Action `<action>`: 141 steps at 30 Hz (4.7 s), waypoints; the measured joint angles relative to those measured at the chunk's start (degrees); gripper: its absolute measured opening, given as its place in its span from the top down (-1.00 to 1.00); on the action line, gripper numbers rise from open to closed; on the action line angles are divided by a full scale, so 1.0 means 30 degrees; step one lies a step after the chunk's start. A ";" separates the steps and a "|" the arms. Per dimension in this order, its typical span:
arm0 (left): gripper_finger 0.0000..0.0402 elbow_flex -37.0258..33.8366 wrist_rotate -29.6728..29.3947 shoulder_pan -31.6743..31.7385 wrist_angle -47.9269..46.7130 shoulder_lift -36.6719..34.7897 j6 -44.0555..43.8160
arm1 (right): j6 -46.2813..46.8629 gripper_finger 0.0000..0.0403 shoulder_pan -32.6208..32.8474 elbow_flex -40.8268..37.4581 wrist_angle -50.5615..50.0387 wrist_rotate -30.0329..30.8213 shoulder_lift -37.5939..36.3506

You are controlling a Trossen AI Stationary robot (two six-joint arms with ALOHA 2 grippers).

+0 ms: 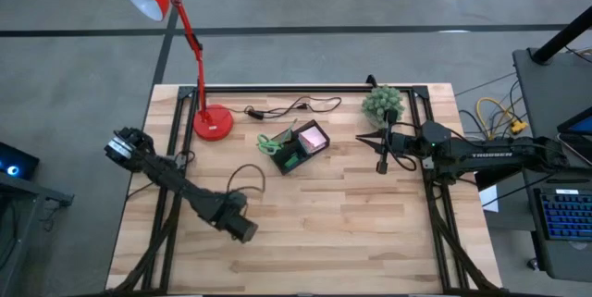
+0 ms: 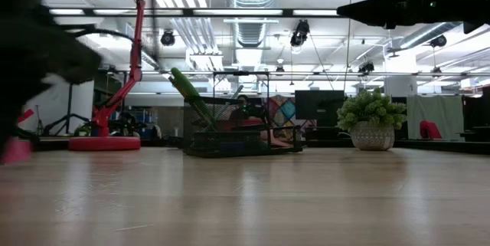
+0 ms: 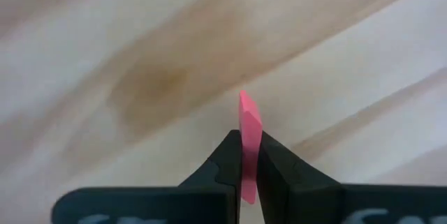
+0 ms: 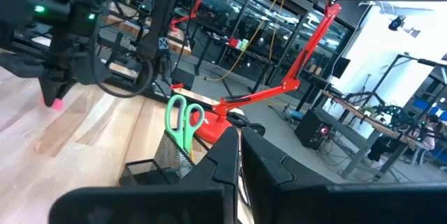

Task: Pick and place office supplies into organizer
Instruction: Put the pink eraser into the black desk organizer

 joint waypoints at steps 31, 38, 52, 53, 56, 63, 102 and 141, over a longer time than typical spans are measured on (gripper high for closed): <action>0.99 0.2600 -1.3580 0.7635 0.8845 0.2654 2.1479 | 0.0011 0.96 0.0000 0.0000 -0.0029 0.0000 0.0000; 0.99 0.2854 -1.4023 0.7657 0.8860 0.3177 2.2432 | 0.0014 0.96 0.0000 0.0000 -0.0036 0.0000 0.0000; 0.83 0.2854 -1.4089 0.7649 0.8722 0.3250 2.2630 | 0.0020 0.96 0.0000 0.0000 -0.0036 0.0000 0.0000; 0.83 0.2854 -1.4085 0.7649 0.8722 0.3250 2.2630 | 0.0022 0.96 0.0000 0.0000 -0.0036 0.0000 0.0000; 0.82 0.2854 -1.4038 0.7649 0.8722 0.3250 2.2616 | 0.0022 0.96 0.0000 0.0000 -0.0036 0.0000 0.0000; 0.81 0.2854 -1.4023 0.7657 0.8722 0.3250 2.2601 | 0.0022 0.96 0.0000 0.0000 -0.0036 0.0000 0.0000; 0.42 0.2862 -1.3083 0.7802 0.8700 0.3221 1.9659 | 0.0036 0.96 0.0001 0.0000 -0.0036 -0.0006 0.0000; 0.22 0.3670 -1.4707 0.7787 0.8744 0.3235 1.9606 | 0.0036 0.96 0.0007 0.0000 -0.0036 0.0000 0.0000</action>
